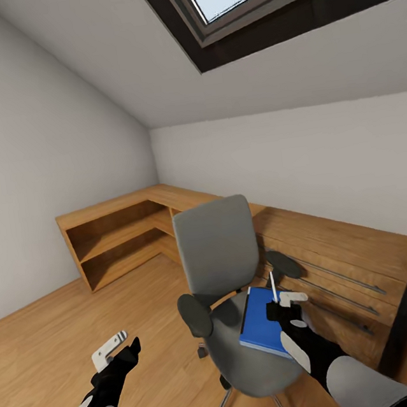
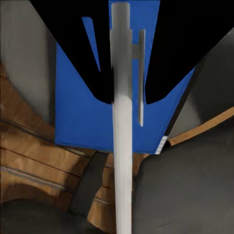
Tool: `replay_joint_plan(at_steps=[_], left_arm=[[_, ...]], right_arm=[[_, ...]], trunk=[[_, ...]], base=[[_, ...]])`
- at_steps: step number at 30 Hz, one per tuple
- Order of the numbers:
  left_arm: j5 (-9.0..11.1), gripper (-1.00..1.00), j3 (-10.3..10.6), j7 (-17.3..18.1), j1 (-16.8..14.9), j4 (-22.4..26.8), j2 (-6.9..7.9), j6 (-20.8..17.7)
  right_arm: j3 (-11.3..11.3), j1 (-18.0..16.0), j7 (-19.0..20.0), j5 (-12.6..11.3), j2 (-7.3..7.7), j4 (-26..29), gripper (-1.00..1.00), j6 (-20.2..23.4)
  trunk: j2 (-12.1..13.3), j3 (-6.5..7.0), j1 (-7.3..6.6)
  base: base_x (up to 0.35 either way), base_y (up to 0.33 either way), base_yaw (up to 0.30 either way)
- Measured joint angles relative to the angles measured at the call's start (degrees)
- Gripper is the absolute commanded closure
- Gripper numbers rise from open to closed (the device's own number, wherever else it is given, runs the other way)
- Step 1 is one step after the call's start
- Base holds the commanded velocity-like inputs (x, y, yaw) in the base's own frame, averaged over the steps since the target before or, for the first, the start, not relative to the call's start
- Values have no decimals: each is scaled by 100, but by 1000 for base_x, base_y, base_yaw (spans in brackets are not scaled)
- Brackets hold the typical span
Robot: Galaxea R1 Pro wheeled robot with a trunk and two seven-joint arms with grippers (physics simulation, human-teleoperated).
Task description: In the bedroom, organize the workspace by keeping the computer under the desk, ensuring the monitor is on the desk, placing the keyboard on the desk next to the monitor, placing the mouse on the desk next to the keyboard, moving the folder from the swivel chair onto the desk next to the mouse, stacking the notebook on top of the folder with the pen on top of the notebook, and positioning the swivel chair next to the desk.
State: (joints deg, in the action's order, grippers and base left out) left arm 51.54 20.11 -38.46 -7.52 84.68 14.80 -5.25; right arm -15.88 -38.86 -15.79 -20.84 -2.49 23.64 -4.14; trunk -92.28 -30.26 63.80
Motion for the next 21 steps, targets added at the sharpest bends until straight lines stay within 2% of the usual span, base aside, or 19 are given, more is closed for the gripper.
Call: replay_joint_plan(at_steps=[3, 4, 5, 7, 8, 13, 14, 16, 21], left_arm=[[-1, -100, 0, 0, -1, -2, 0, -1], [-3, -100, 0, 0, -2, -1, 0, -1], [-5, -100, -1, 0, -2, -2, 0, -1], [-6, -100, 1, 0, -1, -3, 0, -1], [-14, -100, 7, -7, 1, 21, -1, -1], [-10, -100, 56, -213, -2, 232, -4, -5], [-8, -100, 162, -394, 2, 400, 6, -8], [-5, -100, 299, -527, 8, 519, 12, -6], [-9, -100, 595, -614, 11, 584, 17, -4]], right_arm=[[-4, 483, -398, 156, 1, 1118, 100, 508], [-6, 610, -441, 157, 12, 1436, 100, 666], [-8, 877, -500, 181, 34, 2064, 100, 1039], [-5, 1157, -536, 193, 70, 2697, 100, 1455], [-1, 1556, -560, 190, 161, 3621, 100, 2182], [7, 1821, -573, 57, 269, 4339, 100, 2816], [20, 1859, -574, 13, 294, 4452, 100, 2924], [41, 1876, -573, -4, 323, 4503, 100, 2973], [100, 1886, -579, -19, 405, 4661, 100, 2992]], trunk=[[120, 54, -67], [160, 72, -89], [200, 90, -111], [281, 126, -155], [320, 143, -177], [522, 234, -287], [562, 252, -309], [642, 287, -353], [843, 377, -463]], base=[[-34, 0, 0], [-15, 0, 0], [-12, 0, 0], [-7, 0, 0], [-3, 0, 0], [-1, 0, 0], [0, 0, 0], [0, 0, 0], [0, 0, 0]])
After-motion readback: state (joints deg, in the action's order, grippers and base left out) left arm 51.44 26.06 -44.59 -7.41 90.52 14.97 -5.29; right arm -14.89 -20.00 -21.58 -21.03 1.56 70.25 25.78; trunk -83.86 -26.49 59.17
